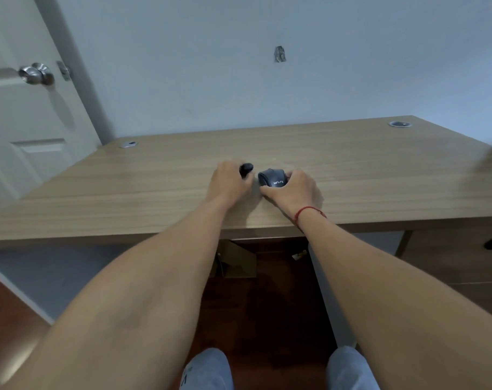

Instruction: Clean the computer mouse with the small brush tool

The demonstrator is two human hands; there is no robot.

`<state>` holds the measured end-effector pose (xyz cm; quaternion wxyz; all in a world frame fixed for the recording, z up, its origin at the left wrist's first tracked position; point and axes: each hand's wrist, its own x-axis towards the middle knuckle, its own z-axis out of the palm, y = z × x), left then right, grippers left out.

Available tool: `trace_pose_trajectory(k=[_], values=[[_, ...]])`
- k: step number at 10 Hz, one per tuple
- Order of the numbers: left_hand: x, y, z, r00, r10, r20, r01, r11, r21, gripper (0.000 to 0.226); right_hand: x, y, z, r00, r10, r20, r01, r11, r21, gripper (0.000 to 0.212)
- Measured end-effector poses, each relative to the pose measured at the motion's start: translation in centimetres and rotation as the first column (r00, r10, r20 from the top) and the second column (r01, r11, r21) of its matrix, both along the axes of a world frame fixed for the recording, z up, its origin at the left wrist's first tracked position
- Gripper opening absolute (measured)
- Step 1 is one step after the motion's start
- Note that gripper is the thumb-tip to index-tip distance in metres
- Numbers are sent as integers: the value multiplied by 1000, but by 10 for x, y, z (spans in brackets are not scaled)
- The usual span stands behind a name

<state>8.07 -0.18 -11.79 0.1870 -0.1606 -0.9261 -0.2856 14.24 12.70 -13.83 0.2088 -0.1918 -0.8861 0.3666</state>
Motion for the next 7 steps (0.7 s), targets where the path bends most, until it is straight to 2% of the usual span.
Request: trace_pose_trajectory(k=[2, 3, 4, 5, 6, 7], values=[[19, -2, -10, 980, -199, -32, 194, 975, -103, 25, -6, 4, -2, 996, -88, -17, 89, 996, 17, 67], [22, -4, -13, 970, -236, -55, 231, 970, -77, 29, -11, 6, -2, 993, -114, -16, 114, 993, 4, 66], [24, -4, -12, 975, -215, -57, 211, 976, -58, 33, -11, 6, -1, 992, -129, -10, 129, 992, 4, 64], [24, -4, -13, 978, -207, -39, 207, 978, -6, 47, -10, 6, -4, 993, -113, -22, 113, 994, 3, 69], [36, -4, -12, 990, -130, 54, 128, 991, 43, 76, 4, 7, -2, 994, -106, -12, 106, 993, 50, 79], [41, -5, -15, 989, -33, 147, 26, 998, 54, 91, 17, 11, -1, 997, -50, 52, 46, 996, 76, 90]])
